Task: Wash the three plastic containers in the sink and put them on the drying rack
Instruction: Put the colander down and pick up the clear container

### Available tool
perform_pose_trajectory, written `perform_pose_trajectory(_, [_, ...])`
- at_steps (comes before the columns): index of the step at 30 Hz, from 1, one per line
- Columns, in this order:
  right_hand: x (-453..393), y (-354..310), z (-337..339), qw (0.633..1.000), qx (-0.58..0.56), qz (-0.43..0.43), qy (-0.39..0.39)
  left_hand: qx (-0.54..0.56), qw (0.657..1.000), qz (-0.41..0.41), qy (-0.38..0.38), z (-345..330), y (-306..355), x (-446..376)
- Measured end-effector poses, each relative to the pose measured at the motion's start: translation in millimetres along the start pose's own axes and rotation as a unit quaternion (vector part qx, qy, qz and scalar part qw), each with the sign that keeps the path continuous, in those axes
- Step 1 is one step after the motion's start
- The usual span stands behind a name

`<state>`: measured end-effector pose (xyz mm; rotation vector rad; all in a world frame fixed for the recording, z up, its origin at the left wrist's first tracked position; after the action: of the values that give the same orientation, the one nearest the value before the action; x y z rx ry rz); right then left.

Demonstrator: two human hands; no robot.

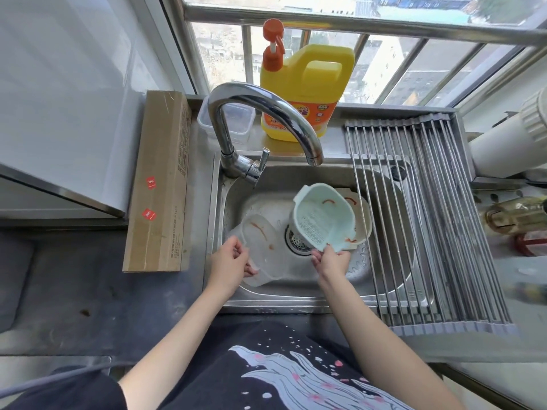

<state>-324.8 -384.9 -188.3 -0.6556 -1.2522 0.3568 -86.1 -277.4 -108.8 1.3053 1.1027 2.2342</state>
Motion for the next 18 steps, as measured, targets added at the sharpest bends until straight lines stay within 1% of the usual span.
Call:
perform_pose_trajectory(4, [-17, -11, 27, 0.994, -0.075, 0.010, 0.076, 0.019, 1.000, 0.012, -0.007, 0, -7, 1])
perform_pose_trajectory(6, [-23, -18, 32, 0.991, -0.101, 0.010, 0.088, 0.038, 0.999, 0.023, -0.011, 1, -10, -1])
perform_pose_trajectory(11, [-26, -26, 28, 0.979, -0.187, -0.015, 0.075, 0.045, 0.998, 0.035, -0.020, -1, -11, -3])
perform_pose_trajectory(18, [-18, -26, 13, 0.979, -0.200, -0.033, 0.026, 0.054, 0.998, 0.026, -0.030, -2, -8, -2])
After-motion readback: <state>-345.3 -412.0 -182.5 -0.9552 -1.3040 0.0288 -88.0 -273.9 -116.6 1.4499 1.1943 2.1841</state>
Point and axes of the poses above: each hand's wrist, its own x-axis away from the middle knuckle, its own z-axis out of the back of the hand, y = z × x, the point moved 9 cm from there along -x, towards the middle knuckle, and after that the axes turned 4 degrees about x, right-handed, at the moved point
